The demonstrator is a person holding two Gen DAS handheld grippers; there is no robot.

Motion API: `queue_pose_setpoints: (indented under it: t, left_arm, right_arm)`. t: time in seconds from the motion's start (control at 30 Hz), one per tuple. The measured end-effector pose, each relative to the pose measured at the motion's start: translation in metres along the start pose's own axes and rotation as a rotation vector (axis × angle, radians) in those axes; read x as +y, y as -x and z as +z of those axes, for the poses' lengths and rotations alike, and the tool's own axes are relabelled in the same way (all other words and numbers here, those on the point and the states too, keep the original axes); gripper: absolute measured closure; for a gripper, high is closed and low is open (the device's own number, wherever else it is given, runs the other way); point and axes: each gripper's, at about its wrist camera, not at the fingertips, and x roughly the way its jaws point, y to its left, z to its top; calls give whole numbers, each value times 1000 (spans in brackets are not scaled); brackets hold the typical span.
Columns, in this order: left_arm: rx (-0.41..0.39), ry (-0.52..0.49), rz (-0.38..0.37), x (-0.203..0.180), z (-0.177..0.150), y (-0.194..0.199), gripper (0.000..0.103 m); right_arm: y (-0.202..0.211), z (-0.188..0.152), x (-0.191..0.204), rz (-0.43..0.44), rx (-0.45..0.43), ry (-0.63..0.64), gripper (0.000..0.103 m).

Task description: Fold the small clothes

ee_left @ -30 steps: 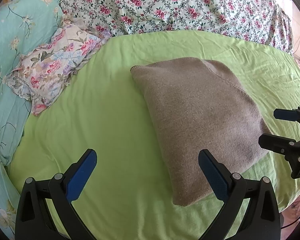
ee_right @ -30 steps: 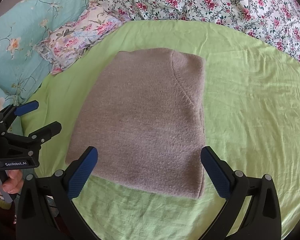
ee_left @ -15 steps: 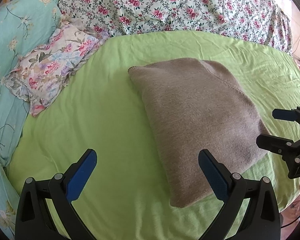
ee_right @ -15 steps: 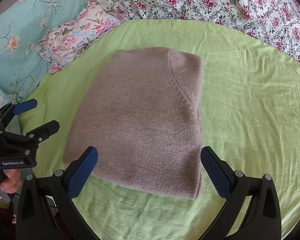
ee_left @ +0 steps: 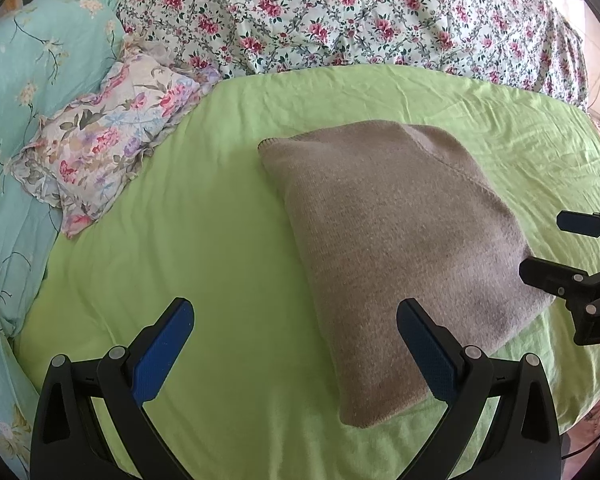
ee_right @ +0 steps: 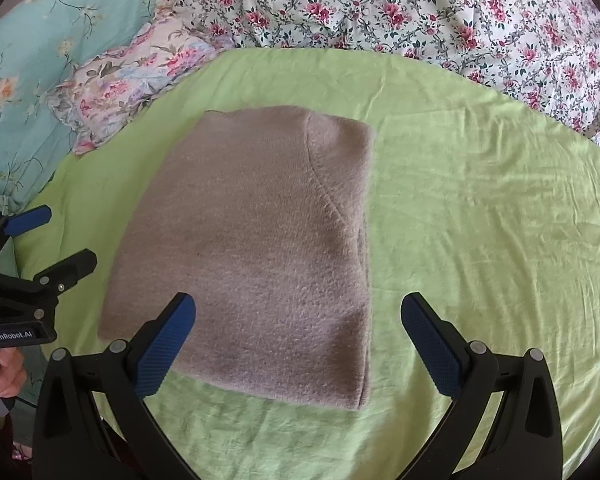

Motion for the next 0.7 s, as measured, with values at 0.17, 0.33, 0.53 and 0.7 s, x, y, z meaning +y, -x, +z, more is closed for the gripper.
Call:
queue_pose_setpoints:
  t: [0.17, 0.33, 0.53, 0.7]
  left_arm:
    - [-4, -2, 5, -1, 2, 0, 1]
    - [-13, -4, 9, -3, 2, 1, 1]
    - [-24, 5, 17, -3, 5, 3, 1]
    - [-23, 6, 18, -4, 4, 4, 1]
  right_arm:
    - [0, 0, -1, 0, -1, -4, 1]
    - [3, 0, -3, -3, -8, -8, 1]
    - [7, 0, -5, -4, -14, -10, 1]
    - [9, -1, -6, -6, -16, -5, 1]
